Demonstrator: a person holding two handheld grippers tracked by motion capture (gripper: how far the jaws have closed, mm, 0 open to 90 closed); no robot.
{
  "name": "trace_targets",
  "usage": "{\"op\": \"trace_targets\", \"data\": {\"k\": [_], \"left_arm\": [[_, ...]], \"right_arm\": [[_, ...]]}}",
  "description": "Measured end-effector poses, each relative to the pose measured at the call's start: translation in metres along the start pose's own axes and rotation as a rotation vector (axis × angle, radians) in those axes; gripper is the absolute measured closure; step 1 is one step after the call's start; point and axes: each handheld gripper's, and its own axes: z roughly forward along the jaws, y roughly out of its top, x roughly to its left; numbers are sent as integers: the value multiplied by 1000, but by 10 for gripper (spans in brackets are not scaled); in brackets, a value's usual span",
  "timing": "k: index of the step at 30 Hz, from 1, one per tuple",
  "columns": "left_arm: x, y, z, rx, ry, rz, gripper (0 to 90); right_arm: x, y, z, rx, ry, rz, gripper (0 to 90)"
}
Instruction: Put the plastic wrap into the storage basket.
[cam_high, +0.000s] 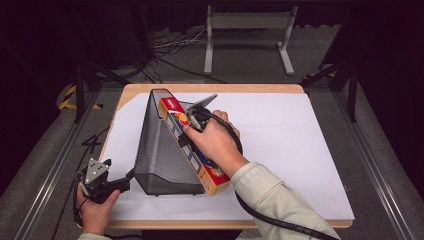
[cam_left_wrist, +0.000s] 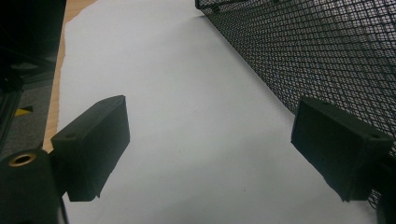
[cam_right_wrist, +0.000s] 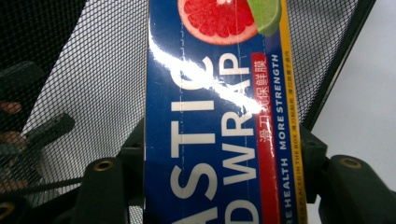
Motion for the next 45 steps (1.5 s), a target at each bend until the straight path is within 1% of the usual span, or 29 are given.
{"op": "trace_targets", "data": {"k": [3, 4, 7, 9, 11, 12, 15, 18, 19, 22, 26, 29, 32, 34, 37, 40, 42, 45], "left_arm": [[0, 0, 0, 1, -1, 1, 122], [0, 0, 0, 3, 0, 2, 122], [0, 0, 0, 2, 0, 1, 122], [0, -1, -1, 6, 3, 6, 123], [0, -1, -1, 9, 7, 10, 123], [-1, -3, -3, 9, 11, 3, 123], [-3, -4, -6, 5, 14, 2, 123], [-5, -6, -9, 5, 15, 2, 122], [-5, -6, -10, 7, 15, 5, 122], [-5, -7, -13, 7, 19, 11, 122], [-3, -9, -15, 5, 26, 3, 121], [-3, -9, -14, 3, 24, 2, 121], [-4, -9, -14, 5, 23, 5, 121], [-3, -8, -13, 5, 20, 11, 121], [-4, -8, -12, 5, 19, 8, 120], [-4, -8, -12, 6, 16, 8, 120], [-4, -7, -11, 10, 15, 16, 120], [-4, -7, -10, 8, 13, 13, 120]], "right_arm": [[-1, 1, 6, 12, 3, 29, 411], [-1, 1, 7, 9, 3, 28, 411], [0, 2, 12, 16, -6, 50, 411], [0, 2, 14, 22, -1, 47, 410], [2, 2, 17, 35, -8, 46, 409], [3, 3, 19, 39, -14, 45, 408], [5, 4, 22, 46, -30, 38, 407], [8, 7, 29, 62, -55, 53, 406], [8, 7, 29, 62, -55, 53, 407], [10, 9, 34, 73, -73, 56, 406], [16, 13, 38, 92, -86, 56, 406], [22, 15, 41, 102, -109, 43, 406], [26, 16, 44, 112, -131, 44, 405], [28, 16, 45, 121, -145, 42, 404], [29, 17, 50, 137, -170, 32, 403], [30, 18, 52, 147, -169, 34, 401], [30, 19, 53, 151, -170, 38, 401], [29, 19, 54, 155, -167, 26, 397]]}}
